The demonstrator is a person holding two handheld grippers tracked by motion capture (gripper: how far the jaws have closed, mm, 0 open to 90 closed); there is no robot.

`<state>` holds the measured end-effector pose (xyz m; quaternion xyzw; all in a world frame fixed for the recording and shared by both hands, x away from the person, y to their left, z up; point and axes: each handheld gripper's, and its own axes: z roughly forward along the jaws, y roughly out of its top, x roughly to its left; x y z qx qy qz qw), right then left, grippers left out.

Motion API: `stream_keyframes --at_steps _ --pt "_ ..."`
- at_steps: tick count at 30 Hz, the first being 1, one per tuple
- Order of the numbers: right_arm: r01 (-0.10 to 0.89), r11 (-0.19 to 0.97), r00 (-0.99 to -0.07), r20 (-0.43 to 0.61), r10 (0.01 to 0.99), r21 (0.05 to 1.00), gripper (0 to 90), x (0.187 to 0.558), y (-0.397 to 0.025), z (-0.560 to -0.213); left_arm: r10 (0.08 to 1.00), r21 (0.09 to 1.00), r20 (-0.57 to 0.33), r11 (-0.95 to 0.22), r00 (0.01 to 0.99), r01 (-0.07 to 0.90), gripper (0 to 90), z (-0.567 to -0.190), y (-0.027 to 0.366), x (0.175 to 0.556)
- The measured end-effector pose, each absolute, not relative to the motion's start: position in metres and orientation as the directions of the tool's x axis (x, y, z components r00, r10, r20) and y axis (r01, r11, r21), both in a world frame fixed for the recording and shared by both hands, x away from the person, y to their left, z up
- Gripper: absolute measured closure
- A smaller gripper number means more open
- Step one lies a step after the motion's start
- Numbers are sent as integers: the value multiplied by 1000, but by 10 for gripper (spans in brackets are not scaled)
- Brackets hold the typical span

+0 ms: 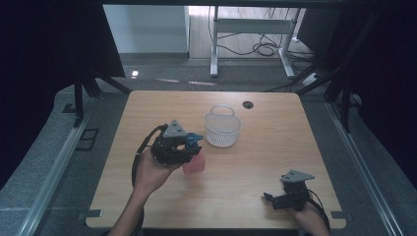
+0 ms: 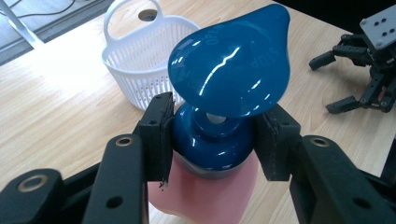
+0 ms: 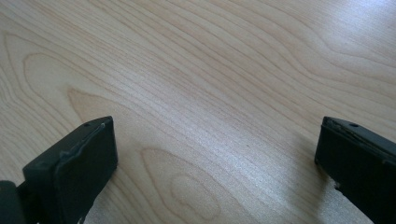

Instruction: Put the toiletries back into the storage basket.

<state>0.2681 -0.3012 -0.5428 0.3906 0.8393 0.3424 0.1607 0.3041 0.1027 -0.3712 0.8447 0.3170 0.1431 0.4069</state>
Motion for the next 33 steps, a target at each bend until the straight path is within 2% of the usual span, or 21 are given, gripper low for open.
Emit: stream_keyframes --at_steps 33 --pt "546 460 -643 -2 766 700 0 268 -301 -543 650 788 12 -474 760 393 530 -339 66 351"
